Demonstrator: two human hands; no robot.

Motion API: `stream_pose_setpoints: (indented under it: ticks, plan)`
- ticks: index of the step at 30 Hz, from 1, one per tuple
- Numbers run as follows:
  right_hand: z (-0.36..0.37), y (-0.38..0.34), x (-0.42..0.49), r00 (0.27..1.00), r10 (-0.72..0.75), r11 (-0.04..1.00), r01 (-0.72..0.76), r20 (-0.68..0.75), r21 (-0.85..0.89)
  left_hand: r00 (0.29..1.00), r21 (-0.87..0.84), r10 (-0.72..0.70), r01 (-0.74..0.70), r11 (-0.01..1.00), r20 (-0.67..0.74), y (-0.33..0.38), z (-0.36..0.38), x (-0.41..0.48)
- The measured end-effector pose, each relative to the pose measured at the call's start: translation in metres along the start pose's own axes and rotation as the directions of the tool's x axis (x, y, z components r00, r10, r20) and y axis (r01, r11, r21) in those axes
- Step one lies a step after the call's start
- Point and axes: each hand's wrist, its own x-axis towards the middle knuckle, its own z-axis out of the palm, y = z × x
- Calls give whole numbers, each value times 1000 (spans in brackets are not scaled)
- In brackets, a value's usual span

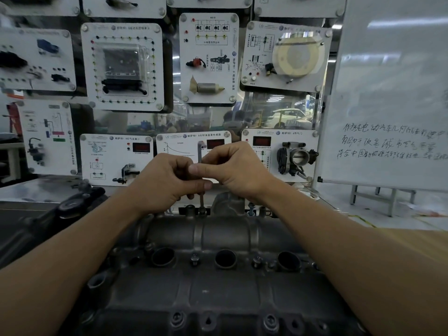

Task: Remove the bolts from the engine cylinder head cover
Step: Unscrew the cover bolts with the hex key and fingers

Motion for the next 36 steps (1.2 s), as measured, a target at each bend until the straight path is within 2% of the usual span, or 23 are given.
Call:
stream_pose_setpoints:
  ticks: [4,9,11,15,23,26,29,33,36]
  plan:
    - [-2,1,1,998,4,1000,-5,61,12,1000,-6,2,-3,1000,-29,-1,4,1]
    - [-7,0,1,991,2,1000,-3,131,4,971,-69,-80,98,993,225,-3,-7,-1]
    - [-6,-1,1,989,34,999,-38,144,27,962,-80,-72,97,992,265,-3,-10,-1]
    - [-6,-1,2,991,33,999,-36,133,19,972,-104,-75,100,990,221,-1,-7,-3]
    - [-2,2,1,999,-11,999,9,45,48,998,19,-3,1,1000,69,1,1,-2]
    - [-4,1,0,995,-18,999,14,102,33,998,12,-15,15,1000,68,-1,0,-1]
    - [-7,0,0,988,-12,997,0,153,79,994,-65,-33,40,997,102,-2,-5,-1]
    - [-8,-1,1,986,14,996,-29,165,87,983,-123,-29,52,991,181,-2,-10,-2]
    - [-8,-3,1,985,52,996,-62,162,58,986,-108,-47,65,992,162,-2,-9,-2]
